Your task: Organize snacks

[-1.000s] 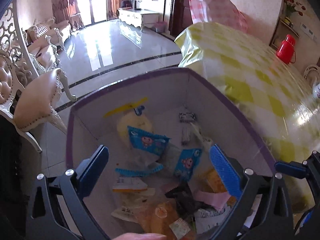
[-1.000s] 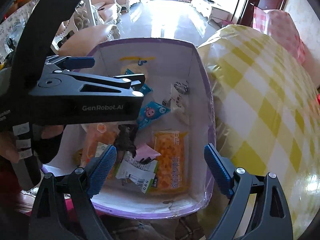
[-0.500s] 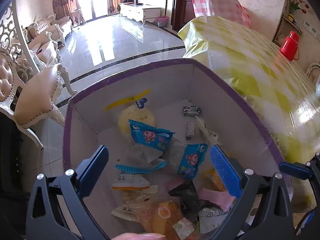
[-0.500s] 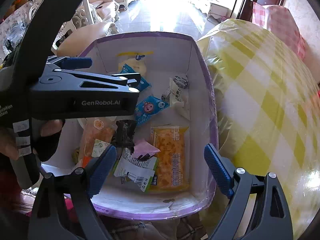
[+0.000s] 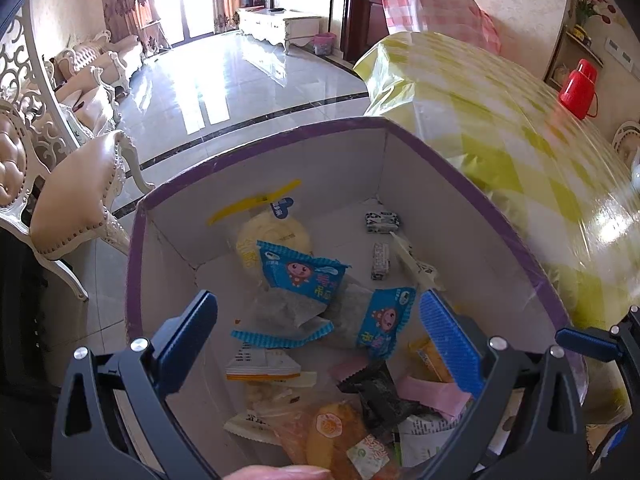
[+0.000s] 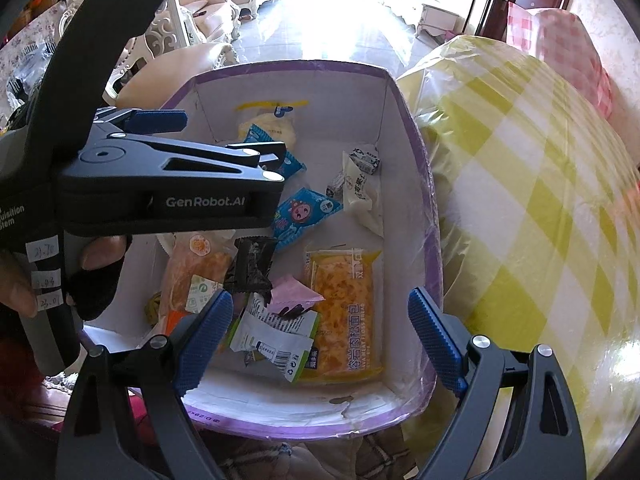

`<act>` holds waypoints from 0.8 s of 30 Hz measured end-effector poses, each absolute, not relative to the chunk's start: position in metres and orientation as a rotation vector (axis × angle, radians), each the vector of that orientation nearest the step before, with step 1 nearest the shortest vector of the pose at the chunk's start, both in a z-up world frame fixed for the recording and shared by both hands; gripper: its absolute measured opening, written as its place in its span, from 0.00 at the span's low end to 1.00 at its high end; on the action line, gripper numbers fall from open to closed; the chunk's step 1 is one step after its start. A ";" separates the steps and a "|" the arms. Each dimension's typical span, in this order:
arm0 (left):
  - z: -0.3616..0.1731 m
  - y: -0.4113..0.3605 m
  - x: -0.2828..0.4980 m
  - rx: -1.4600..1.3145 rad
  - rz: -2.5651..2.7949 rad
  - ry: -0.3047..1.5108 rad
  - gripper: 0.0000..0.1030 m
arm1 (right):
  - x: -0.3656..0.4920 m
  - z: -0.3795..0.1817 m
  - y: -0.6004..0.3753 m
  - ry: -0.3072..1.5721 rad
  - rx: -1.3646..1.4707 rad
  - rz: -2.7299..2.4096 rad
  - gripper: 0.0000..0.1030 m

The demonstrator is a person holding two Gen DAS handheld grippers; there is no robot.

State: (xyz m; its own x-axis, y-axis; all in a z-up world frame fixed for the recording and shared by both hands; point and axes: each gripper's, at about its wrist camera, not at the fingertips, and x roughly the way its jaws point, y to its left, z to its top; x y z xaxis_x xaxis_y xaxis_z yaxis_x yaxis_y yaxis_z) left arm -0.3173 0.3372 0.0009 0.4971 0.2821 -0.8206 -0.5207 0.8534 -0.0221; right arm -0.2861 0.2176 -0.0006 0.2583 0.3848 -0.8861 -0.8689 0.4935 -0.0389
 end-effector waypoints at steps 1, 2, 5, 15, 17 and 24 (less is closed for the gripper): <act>0.001 0.337 -0.317 -0.283 0.493 0.932 0.99 | -0.286 -0.001 0.217 0.964 -0.603 0.923 0.84; 0.001 0.337 -0.317 -0.282 0.493 0.932 0.99 | -0.286 -0.001 0.218 0.964 -0.603 0.922 0.84; 0.001 0.337 -0.317 -0.280 0.494 0.932 0.99 | -0.287 -0.002 0.218 0.965 -0.602 0.922 0.84; 0.001 0.337 -0.317 -0.277 0.494 0.932 0.99 | -0.288 -0.005 0.217 0.971 -0.601 0.924 0.84; 0.001 0.337 -0.317 -0.277 0.495 0.932 0.99 | -0.288 -0.005 0.217 0.972 -0.600 0.924 0.84; 0.001 0.337 -0.317 -0.274 0.497 0.931 0.99 | -0.288 -0.005 0.218 0.972 -0.601 0.923 0.84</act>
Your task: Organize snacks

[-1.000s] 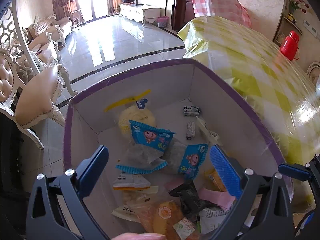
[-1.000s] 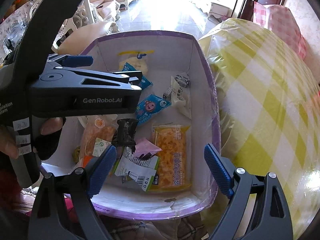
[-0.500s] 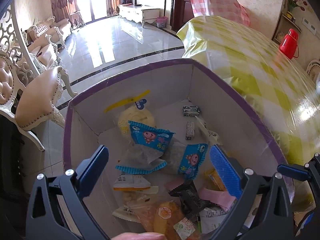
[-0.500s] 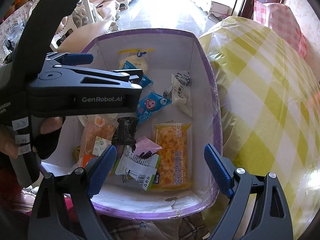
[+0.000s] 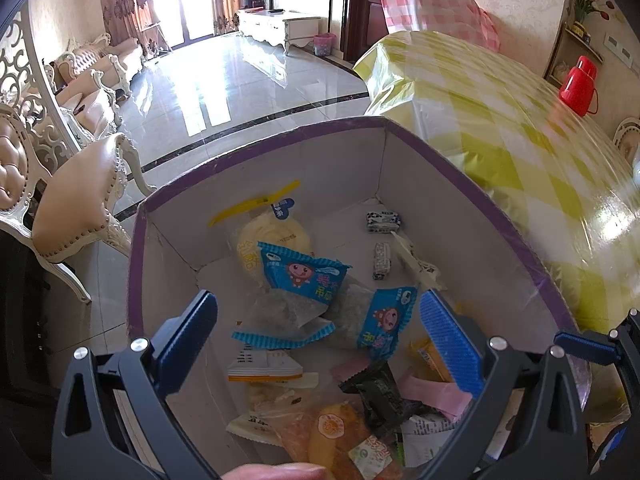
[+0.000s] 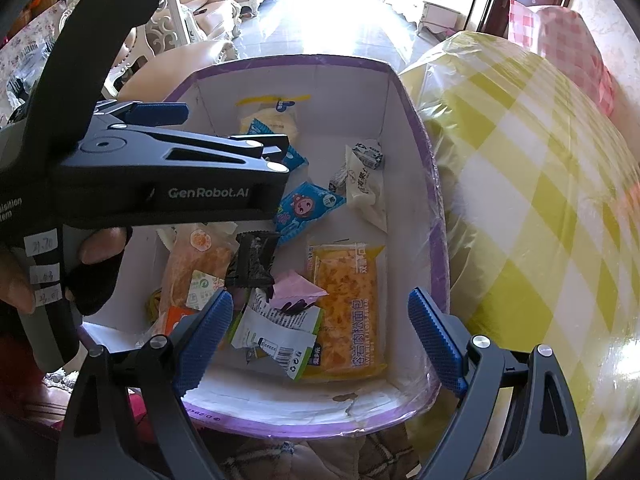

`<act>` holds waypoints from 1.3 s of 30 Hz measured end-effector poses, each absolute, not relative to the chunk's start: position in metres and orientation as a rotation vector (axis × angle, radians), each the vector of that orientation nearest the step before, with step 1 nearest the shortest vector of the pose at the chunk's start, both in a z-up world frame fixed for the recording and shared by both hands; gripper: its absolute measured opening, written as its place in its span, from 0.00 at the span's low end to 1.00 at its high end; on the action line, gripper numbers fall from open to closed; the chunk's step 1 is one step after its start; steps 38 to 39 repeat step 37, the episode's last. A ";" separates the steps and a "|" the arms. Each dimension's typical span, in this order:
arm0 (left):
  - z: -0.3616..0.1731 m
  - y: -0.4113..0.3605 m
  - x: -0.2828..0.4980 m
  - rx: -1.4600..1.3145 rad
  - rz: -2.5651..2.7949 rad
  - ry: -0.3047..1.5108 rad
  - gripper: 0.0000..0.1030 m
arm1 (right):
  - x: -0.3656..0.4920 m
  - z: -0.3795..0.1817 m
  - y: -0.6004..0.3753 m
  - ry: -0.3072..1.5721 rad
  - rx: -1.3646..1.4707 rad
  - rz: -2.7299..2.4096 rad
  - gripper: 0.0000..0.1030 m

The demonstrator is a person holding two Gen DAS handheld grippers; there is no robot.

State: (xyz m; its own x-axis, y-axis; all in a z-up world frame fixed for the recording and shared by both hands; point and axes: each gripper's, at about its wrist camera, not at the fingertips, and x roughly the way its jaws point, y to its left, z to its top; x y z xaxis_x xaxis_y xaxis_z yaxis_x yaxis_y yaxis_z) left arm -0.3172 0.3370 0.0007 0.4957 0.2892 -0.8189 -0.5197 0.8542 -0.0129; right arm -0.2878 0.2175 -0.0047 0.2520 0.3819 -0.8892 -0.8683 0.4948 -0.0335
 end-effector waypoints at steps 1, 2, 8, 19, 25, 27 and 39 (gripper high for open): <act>0.001 0.337 -0.317 -0.273 0.498 0.931 0.99 | -0.288 -0.004 0.218 0.972 -0.601 0.923 0.84; 0.000 0.337 -0.317 -0.273 0.500 0.931 0.99 | -0.288 -0.005 0.218 0.972 -0.600 0.923 0.84; 0.000 0.338 -0.318 -0.271 0.499 0.931 0.99 | -0.288 -0.005 0.217 0.973 -0.600 0.924 0.84; 0.000 0.338 -0.317 -0.271 0.499 0.932 0.99 | -0.293 -0.008 0.216 0.976 -0.604 0.929 0.84; 0.000 0.339 -0.316 -0.272 0.498 0.932 0.99 | -0.292 -0.007 0.216 0.975 -0.604 0.928 0.84; 0.000 0.339 -0.318 -0.263 0.514 0.925 0.99 | -0.293 -0.007 0.215 0.974 -0.602 0.927 0.84; 0.007 0.333 -0.315 -0.220 0.558 0.928 0.99 | -0.290 0.003 0.196 0.964 -0.548 0.946 0.84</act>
